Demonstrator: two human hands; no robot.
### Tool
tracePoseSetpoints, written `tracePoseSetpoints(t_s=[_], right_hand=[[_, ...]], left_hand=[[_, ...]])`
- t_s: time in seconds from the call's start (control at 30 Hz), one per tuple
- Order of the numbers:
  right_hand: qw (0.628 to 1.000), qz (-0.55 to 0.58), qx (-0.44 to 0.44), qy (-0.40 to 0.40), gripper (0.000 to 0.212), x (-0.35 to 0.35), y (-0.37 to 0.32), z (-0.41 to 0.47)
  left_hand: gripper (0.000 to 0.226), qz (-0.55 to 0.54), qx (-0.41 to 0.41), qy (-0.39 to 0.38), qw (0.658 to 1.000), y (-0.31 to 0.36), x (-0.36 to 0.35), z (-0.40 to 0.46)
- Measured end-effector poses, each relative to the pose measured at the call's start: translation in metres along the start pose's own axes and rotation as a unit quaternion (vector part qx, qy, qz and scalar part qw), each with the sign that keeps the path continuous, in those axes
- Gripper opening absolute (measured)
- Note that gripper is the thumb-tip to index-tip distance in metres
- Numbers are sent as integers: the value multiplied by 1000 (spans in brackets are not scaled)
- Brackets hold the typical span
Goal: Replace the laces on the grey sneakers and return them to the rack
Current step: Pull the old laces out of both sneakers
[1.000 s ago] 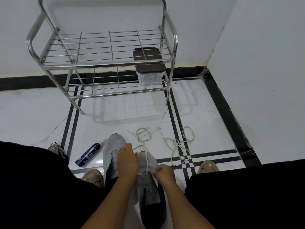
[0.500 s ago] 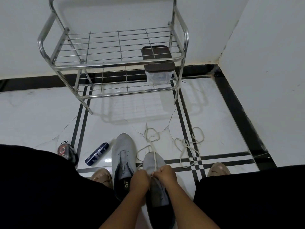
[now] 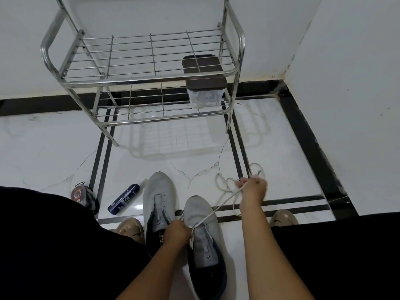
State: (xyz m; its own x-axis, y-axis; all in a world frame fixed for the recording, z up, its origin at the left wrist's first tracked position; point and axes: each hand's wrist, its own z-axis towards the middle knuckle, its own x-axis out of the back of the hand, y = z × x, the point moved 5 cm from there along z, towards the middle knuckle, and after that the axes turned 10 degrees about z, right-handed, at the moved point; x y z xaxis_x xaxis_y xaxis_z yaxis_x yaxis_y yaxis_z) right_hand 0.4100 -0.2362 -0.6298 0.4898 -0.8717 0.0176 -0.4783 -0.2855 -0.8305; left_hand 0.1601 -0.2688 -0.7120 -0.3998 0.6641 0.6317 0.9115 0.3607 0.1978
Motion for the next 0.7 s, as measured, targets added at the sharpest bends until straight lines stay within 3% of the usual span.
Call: tracePoseSetpoints(t_s=[0.07,0.17,0.23,0.4,0.47,0.53,0.6,0.63,0.7], right_hand=[[968,-212,-2,-136,25,-18,24,-18],[812,-490,68,-311,22,-26,84,-54],[746,-567,86,-339,15,-18,111,-73],[690,-628,162,-321,20,-16,113,-77],[713,-614,141,-306,20,-15,113,-73],[794,-552,110,-230,23,-10,102,-63],[888,-439,89,-101,26,-2,75,-45],[927,-366,76,-37,29,2,59,-33],[985,-173,-18,8,38,5,35,-8]], left_hand=[[20,-1,-8,-2,1000,1,1,-2],[18,-10,-27,-4,1000,2,1,-3],[18,-10,-28,0,1000,1,2,-5],[17,-15,-35,2,999,1,1,-6],[19,-22,-32,2,999,0,2,-5],[21,-29,-30,5,999,1,3,-5],[21,-29,-24,4,999,0,3,-5],[21,-30,-21,3,999,-1,3,-5],[17,-37,-24,-6,999,1,1,-4]])
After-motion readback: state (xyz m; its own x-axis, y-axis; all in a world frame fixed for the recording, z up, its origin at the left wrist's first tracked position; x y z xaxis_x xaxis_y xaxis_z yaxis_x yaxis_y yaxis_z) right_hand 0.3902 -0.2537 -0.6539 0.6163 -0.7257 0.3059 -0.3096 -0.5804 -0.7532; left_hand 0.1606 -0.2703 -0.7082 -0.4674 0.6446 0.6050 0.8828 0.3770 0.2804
